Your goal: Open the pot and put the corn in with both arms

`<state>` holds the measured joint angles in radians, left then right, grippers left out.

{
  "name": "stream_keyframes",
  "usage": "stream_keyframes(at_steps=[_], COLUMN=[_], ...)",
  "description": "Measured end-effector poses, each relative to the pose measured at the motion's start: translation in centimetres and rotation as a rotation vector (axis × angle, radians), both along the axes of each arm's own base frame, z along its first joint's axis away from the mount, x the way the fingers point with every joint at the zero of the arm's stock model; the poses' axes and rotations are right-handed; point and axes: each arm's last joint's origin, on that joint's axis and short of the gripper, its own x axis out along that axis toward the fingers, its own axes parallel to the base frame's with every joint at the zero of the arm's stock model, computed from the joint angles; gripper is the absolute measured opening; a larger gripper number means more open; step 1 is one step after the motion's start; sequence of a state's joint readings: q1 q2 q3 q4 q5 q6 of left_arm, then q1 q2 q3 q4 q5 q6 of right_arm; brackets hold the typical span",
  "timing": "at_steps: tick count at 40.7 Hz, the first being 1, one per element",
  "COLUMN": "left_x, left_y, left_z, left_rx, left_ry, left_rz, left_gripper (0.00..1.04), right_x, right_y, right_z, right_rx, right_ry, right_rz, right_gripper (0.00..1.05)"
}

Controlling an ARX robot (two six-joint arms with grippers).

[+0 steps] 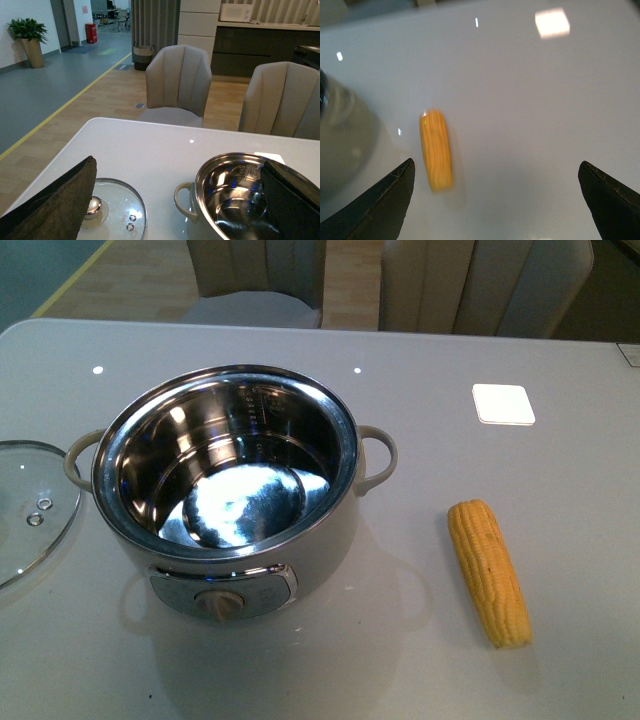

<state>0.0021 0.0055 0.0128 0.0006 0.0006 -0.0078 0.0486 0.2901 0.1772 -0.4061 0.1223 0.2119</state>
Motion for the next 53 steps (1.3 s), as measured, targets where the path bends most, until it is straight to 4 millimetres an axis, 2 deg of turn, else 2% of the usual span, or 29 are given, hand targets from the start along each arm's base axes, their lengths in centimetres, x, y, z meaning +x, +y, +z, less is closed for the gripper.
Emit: stream_keyframes(at_steps=[3,12,21,25,38,44,53], left_x=[0.0,0.0,0.0,0.0,0.0,0.0,0.0], left_y=[0.0,0.0,0.0,0.0,0.0,0.0,0.0], left_z=[0.0,0.0,0.0,0.0,0.0,0.0,0.0], left_rx=[0.000,0.000,0.000,0.000,0.000,0.000,0.000], left_ry=[0.000,0.000,0.000,0.000,0.000,0.000,0.000], left_rz=[0.001,0.001,0.001,0.001,0.001,0.001,0.001], left_gripper=[0.98,0.98,0.98,0.98,0.98,0.98,0.98], right_x=[0.8,3.6,8.1,10.9,15.9,17.8,19.2], right_y=[0.2,1.1,2.2,2.9,4.6,5.3,5.9], right_z=[-0.9,-1.6,-3.3,-5.1,-10.2,-12.9,-14.8], right_rx=[0.049,0.049,-0.028,-0.067,-0.094,-0.096,-0.091], right_ry=[0.112,0.166,0.246,0.290,0.378,0.426,0.452], right_rz=[-0.005,0.046,0.132,0.184,0.277,0.303,0.321], right_gripper=[0.96,0.96,0.96,0.96,0.96,0.96,0.96])
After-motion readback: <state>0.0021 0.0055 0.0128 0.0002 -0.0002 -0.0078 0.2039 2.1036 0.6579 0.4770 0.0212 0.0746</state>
